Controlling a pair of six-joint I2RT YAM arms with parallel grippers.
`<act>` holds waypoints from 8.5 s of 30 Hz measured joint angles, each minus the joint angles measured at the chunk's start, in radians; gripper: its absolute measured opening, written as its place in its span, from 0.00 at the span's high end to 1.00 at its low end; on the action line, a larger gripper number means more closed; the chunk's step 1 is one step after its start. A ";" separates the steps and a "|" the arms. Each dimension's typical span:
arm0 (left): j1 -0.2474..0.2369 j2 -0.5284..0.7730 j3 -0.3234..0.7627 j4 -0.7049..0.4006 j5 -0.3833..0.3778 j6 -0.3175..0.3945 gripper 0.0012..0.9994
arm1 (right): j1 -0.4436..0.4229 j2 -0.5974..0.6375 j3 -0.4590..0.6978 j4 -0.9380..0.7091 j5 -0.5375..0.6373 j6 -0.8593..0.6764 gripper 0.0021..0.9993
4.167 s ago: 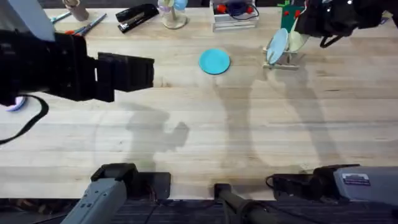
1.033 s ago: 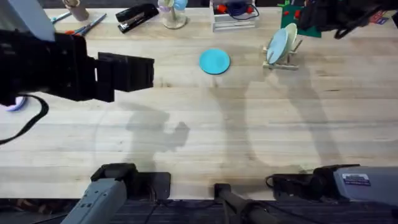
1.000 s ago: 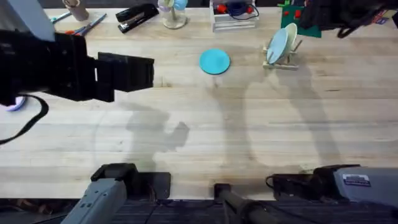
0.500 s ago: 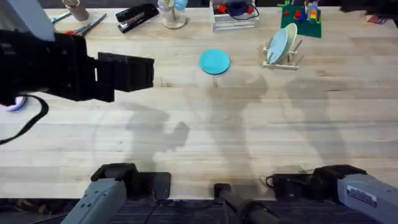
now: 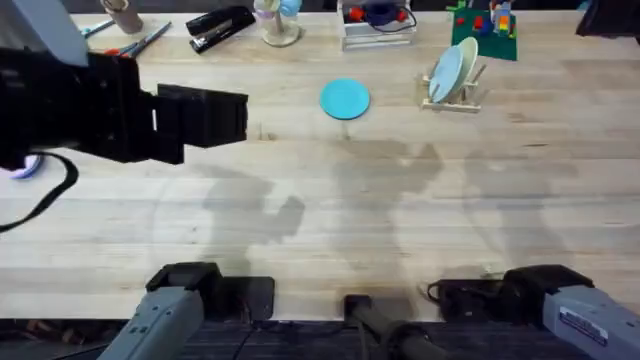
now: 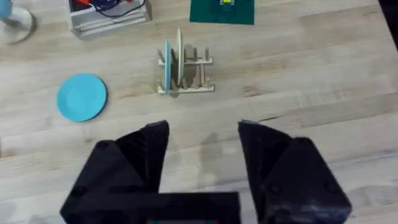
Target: Pick up the plates from the table one by one and place each into a slot on the dish rack.
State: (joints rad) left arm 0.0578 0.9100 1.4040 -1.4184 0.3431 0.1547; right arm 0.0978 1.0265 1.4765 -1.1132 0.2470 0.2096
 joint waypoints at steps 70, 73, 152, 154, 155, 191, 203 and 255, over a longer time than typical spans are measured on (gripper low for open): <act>-0.128 0.514 0.005 0.299 0.223 -0.021 0.96 | 0.000 -0.002 0.000 -0.002 0.000 0.000 0.01; -0.136 0.582 0.005 0.357 0.272 -0.026 0.96 | 0.000 -0.001 0.000 -0.002 0.000 0.000 0.01; -0.184 1.224 0.027 0.846 0.409 -0.276 0.96 | 0.000 0.212 0.003 0.045 -0.233 0.003 0.00; -0.184 1.224 0.027 0.846 0.409 -0.276 0.96 | 0.000 0.259 0.003 0.068 -0.275 0.003 0.00; -0.184 1.224 0.027 0.846 0.409 -0.277 0.96 | 0.000 0.279 0.003 0.079 -0.293 0.003 0.00; -0.184 1.224 0.027 0.846 0.409 -0.280 0.96 | 0.267 0.941 0.003 0.550 -0.435 0.162 0.00; -0.184 1.224 0.027 0.846 0.409 -0.283 0.96 | 0.274 1.009 0.003 0.626 -0.473 0.218 0.40; -0.186 0.521 0.412 0.021 -0.152 -0.078 0.96 | 0.049 0.328 0.020 0.093 -0.179 -0.067 0.97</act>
State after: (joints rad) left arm -0.1284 1.4307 1.8164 -1.3969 0.1911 0.0769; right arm 0.1471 1.3543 1.4963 -1.0206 0.0681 0.1427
